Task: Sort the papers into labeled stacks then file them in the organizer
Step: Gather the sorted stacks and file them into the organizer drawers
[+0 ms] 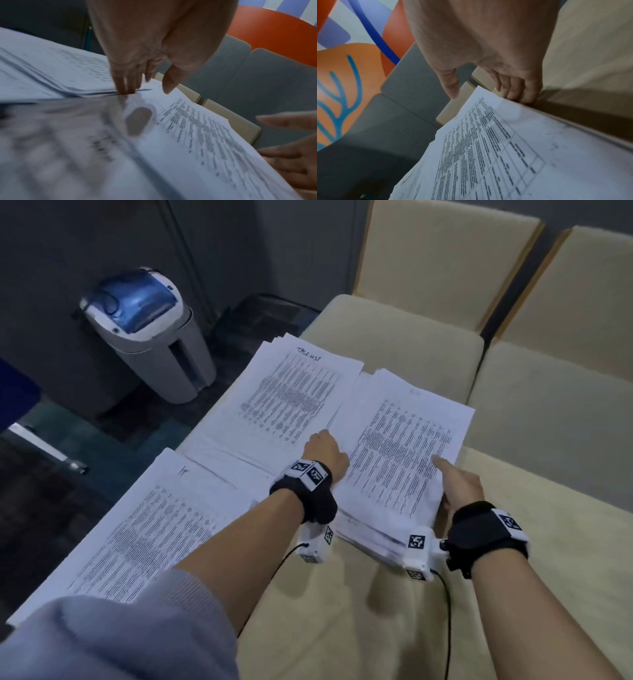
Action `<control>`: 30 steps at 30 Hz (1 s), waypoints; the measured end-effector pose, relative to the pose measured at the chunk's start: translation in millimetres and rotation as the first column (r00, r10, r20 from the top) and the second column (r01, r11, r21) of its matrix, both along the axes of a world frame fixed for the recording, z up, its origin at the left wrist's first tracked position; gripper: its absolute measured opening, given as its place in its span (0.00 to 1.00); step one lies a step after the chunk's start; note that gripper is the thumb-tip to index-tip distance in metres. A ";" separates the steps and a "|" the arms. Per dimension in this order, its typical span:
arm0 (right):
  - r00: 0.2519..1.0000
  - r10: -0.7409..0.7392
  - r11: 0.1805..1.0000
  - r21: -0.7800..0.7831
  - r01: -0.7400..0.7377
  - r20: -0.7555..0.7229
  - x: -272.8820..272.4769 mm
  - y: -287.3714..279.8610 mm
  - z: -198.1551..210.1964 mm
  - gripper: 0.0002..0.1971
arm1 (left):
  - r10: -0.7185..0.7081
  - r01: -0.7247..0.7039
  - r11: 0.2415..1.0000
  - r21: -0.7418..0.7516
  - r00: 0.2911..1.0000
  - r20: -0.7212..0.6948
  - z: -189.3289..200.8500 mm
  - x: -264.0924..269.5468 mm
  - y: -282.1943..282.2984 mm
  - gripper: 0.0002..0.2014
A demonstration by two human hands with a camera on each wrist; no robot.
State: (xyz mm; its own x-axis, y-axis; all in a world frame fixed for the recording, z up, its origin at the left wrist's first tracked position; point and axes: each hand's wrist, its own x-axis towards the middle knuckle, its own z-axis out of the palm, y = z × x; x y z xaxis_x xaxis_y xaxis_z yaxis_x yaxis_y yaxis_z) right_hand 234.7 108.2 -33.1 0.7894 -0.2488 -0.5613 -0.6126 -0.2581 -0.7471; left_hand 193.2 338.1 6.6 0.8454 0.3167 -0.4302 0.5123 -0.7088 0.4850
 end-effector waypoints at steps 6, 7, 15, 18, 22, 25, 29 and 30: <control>0.995 0.077 0.980 -0.178 -0.086 -0.056 12.0 12.9 -7.4 0.17 | 0.030 0.006 0.971 0.238 0.988 -0.149 -13.7 20.2 -12.9 0.30; 0.997 0.048 0.985 -0.160 -0.056 -0.052 12.1 13.7 -7.5 0.18 | 0.029 0.012 0.966 0.258 0.987 -0.157 -14.9 21.6 -14.1 0.29; 0.997 -0.004 0.999 0.032 0.006 -0.071 -0.7 -0.3 13.0 0.24 | 0.061 -0.050 0.994 0.098 0.992 -0.108 -27.4 25.0 -26.3 0.37; 0.999 0.038 0.992 0.124 -0.035 -0.024 -28.7 -6.7 33.5 0.13 | 0.063 -0.086 0.991 -0.104 0.977 -0.202 -28.2 12.5 -24.7 0.32; 0.993 0.052 0.965 0.251 -0.077 0.105 -82.5 -10.0 69.1 0.16 | 0.178 -0.208 0.872 -0.443 0.978 -0.108 -10.6 -24.8 -22.8 0.24; 0.962 -0.066 0.959 0.284 -0.012 0.264 -130.9 -10.3 101.6 0.17 | 0.269 -0.159 0.715 -0.681 0.961 0.058 22.7 -59.9 -30.8 0.23; 0.808 -0.266 0.957 0.242 0.158 0.525 -190.6 1.4 138.3 0.09 | 0.289 0.098 0.603 -0.792 0.898 0.332 71.5 -114.9 -41.3 0.17; 0.761 -0.301 0.950 0.248 0.189 0.575 -204.5 5.0 147.8 0.10 | 0.300 0.137 0.581 -0.802 0.880 0.368 80.2 -128.3 -43.3 0.16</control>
